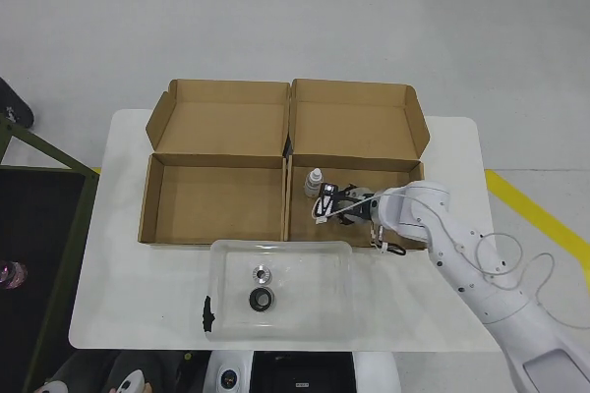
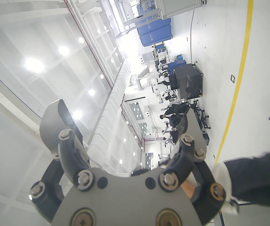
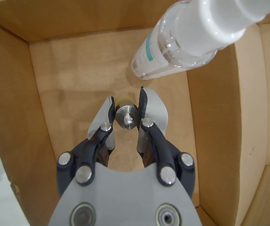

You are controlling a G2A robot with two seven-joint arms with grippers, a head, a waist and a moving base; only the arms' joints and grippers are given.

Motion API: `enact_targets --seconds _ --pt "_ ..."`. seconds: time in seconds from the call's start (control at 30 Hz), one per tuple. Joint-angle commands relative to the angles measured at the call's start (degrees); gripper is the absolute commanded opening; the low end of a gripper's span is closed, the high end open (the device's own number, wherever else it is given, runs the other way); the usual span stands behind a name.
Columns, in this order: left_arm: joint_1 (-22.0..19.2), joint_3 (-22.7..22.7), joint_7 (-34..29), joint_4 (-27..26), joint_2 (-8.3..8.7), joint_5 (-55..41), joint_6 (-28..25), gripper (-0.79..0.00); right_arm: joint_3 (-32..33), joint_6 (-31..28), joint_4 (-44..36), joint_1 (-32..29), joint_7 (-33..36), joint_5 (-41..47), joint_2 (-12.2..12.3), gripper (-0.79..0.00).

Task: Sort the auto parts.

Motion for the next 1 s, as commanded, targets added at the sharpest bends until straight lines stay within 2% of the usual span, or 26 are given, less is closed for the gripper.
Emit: enact_targets --seconds 0.0,0.27,0.67,0.97 --pt "0.0 0.0 0.0 0.0 0.0 0.0 0.0 0.0 -0.1 0.2 0.0 0.0 -0.1 0.1 -0.1 -0.465" --pt "0.0 0.0 0.0 0.0 0.0 0.0 0.0 0.0 2.2 0.3 -3.1 -2.0 -1.0 0.6 0.5 -0.428" --pt "0.0 0.0 0.0 0.0 0.0 0.0 0.0 0.0 12.8 -1.7 -17.8 -10.9 -2.4 4.1 3.3 -0.409" --pt "0.0 0.0 0.0 0.0 0.0 0.0 0.0 0.0 14.2 -3.0 -28.1 -17.2 -4.3 5.6 4.1 -0.397"
